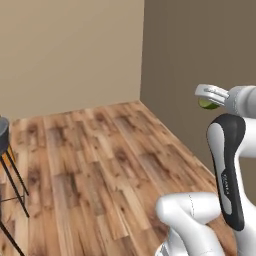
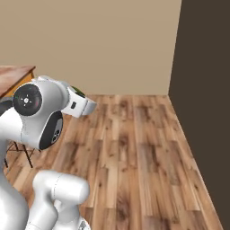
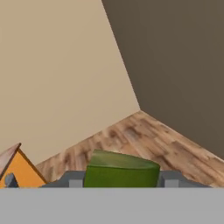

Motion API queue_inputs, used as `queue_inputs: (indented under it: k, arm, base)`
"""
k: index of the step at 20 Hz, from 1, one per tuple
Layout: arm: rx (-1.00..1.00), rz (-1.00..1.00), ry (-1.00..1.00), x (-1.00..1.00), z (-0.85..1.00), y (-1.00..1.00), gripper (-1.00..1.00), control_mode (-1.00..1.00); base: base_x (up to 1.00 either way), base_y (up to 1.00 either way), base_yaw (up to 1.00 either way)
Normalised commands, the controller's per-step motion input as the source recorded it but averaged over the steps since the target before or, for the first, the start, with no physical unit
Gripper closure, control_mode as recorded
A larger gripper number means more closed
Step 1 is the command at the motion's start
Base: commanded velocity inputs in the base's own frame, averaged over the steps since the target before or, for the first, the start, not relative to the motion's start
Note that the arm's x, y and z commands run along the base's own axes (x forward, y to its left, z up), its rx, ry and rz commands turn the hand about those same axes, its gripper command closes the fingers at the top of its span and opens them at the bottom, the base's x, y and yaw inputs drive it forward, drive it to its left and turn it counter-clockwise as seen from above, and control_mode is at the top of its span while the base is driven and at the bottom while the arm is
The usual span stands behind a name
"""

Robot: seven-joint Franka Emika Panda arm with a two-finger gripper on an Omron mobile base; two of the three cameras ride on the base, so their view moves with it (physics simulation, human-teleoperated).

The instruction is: Take the lemon wedge from the fridge and place it on the plate with fish on the dining counter.

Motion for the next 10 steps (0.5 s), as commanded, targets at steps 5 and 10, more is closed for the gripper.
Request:
queue_inputs:
  k: [5,10]
  arm:
    - [0.00,0.00,0.00,0.00,0.00,0.00,1.00,1.00]
    - [0.00,0.00,0.00,0.00,0.00,0.00,1.00,1.00]
  base:
    - [1.00,0.31,0.00]
    - [1.00,0.29,0.01]
